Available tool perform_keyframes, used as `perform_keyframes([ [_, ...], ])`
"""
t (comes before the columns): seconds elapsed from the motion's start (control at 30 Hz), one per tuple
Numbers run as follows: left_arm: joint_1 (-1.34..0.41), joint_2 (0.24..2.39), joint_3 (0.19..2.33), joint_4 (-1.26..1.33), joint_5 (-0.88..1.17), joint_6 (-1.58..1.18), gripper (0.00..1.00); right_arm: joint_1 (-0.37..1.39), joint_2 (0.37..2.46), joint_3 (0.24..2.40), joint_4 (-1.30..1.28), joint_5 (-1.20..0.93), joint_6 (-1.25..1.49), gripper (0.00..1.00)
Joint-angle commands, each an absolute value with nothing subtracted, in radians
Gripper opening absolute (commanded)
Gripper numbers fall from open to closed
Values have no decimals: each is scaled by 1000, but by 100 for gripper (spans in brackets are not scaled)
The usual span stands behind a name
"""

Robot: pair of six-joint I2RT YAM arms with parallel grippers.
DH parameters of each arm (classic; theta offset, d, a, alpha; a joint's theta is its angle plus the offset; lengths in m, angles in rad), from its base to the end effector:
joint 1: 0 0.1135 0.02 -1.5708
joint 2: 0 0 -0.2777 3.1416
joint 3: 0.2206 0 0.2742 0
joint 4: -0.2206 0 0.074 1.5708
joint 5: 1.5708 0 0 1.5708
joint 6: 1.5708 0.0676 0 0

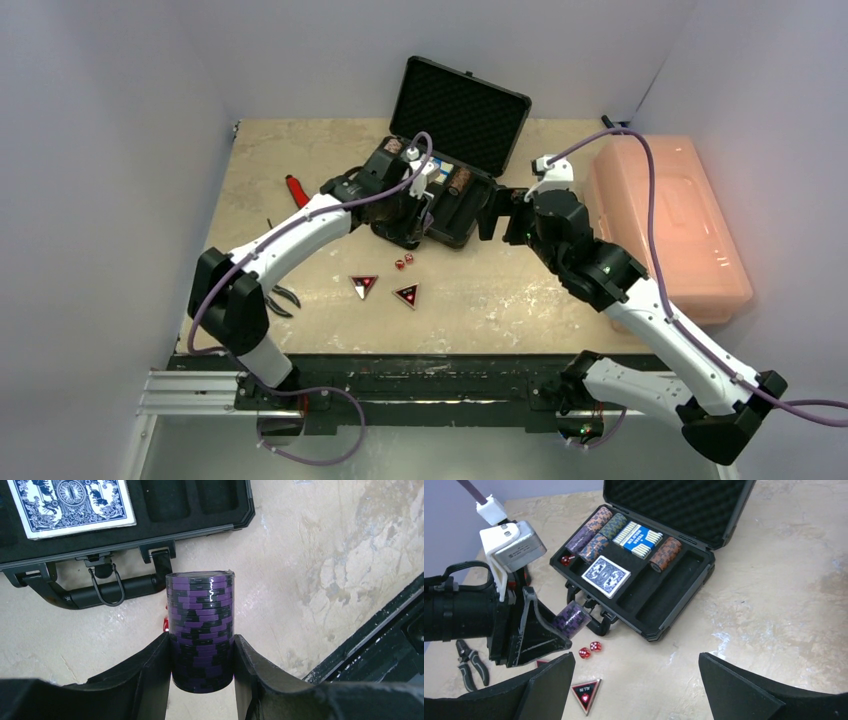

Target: Pack up texas hold em set

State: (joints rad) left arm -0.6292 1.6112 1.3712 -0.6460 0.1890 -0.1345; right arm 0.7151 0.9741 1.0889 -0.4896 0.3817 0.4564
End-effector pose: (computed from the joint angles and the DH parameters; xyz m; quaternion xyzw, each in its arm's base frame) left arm 0.3112 -0.2422 0.2769 0.2603 0.9014 -0.2070 0.2771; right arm 0.2054 0.1450 0.3834 0.0012 0.8185 0.1749 0.5473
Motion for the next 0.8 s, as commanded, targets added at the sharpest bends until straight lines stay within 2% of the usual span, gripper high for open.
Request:
perform_keyframes([
  [0.0,-623,1669,1511,-633,140,-159,0,717,955,1083,-511,451,458,99],
  [0.3,-617,1875,1706,-685,135,-157,0,716,932,1072,-533,476,455,99],
  [0.77,-613,2084,1914,-711,130,-148,0,717,901,1069,-570,510,451,99],
])
